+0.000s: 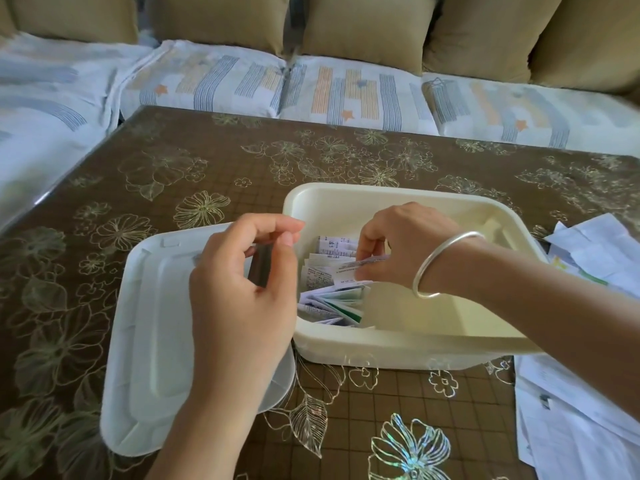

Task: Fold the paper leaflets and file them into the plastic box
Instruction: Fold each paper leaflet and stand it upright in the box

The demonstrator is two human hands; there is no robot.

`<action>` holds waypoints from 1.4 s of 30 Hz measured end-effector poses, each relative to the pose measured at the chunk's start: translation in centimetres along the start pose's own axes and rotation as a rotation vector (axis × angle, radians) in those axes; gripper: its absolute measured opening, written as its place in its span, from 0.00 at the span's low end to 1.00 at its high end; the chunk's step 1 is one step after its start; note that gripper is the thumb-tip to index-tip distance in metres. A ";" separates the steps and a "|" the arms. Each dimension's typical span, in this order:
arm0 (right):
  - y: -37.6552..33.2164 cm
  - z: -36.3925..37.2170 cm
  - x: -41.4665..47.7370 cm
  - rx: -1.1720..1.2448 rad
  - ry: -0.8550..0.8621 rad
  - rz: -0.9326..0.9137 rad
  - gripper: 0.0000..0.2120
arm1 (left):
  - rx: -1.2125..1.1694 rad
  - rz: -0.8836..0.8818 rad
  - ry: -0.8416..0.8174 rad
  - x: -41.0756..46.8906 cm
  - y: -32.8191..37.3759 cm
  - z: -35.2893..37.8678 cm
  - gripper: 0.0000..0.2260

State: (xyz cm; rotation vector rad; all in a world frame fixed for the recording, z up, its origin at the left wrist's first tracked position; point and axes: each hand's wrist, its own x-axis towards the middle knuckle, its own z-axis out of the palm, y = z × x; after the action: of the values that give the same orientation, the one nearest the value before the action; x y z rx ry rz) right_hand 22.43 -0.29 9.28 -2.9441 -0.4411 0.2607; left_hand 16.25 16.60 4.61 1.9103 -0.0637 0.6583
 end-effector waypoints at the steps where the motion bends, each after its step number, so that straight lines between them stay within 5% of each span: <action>1: 0.0 0.0 0.0 0.000 -0.004 -0.002 0.07 | -0.001 0.000 0.000 0.0 0.0 0.0 0.08; 31: -1.7 0.8 0.7 -0.233 0.061 -0.083 0.03 | -0.033 0.000 -0.002 -0.1 -0.1 0.0 0.08; 42: -2.5 2.1 0.8 -0.035 -0.083 -0.065 0.07 | -0.041 0.003 -0.003 -0.1 -0.1 0.0 0.08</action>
State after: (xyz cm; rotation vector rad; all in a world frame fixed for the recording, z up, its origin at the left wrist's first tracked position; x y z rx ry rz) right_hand 22.09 2.56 7.56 -2.9545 -0.5570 0.3712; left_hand 16.18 16.62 4.47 1.8717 -0.0817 0.6519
